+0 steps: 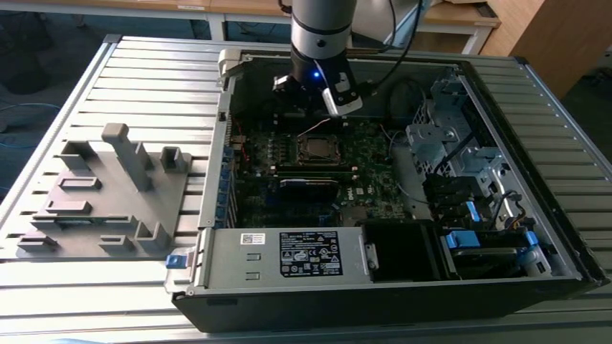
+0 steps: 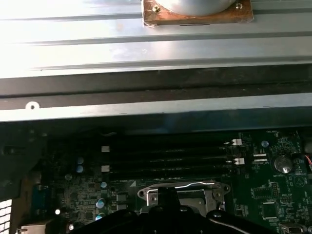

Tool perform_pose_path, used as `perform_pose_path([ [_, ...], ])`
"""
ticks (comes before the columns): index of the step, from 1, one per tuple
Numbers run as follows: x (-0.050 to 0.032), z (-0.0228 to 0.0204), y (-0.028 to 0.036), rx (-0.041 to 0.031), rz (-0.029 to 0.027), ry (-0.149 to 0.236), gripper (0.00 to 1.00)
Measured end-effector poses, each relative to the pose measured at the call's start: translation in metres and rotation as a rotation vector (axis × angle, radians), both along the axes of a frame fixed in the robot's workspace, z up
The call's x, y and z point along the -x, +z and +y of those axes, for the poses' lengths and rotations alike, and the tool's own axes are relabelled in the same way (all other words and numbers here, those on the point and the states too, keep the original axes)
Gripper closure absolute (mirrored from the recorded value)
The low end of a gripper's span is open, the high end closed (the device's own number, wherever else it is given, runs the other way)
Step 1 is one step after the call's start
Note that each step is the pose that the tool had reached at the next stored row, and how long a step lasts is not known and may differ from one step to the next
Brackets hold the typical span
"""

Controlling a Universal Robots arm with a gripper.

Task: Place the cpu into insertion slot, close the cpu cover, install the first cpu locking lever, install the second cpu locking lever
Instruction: 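Install the first cpu locking lever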

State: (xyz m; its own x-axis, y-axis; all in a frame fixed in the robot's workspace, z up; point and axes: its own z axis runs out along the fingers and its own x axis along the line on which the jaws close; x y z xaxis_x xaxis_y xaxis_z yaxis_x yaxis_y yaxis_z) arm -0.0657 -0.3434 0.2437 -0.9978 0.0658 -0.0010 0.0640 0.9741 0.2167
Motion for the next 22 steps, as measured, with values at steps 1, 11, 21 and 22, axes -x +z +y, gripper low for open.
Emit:
perform_pose_path([
  [1, -0.0008, 0.0, -0.0006, 0.0, -0.0001, 0.0, 0.89],
  [11, -0.0042, 0.0045, -0.0042, 0.006, 0.0, -0.002, 0.89],
  [21, -0.0042, 0.0059, -0.0048, 0.0397, 0.0, -0.002, 0.89],
  [22, -0.0042, 0.0059, -0.005, 0.0396, 0.0, -0.002, 0.89],
])
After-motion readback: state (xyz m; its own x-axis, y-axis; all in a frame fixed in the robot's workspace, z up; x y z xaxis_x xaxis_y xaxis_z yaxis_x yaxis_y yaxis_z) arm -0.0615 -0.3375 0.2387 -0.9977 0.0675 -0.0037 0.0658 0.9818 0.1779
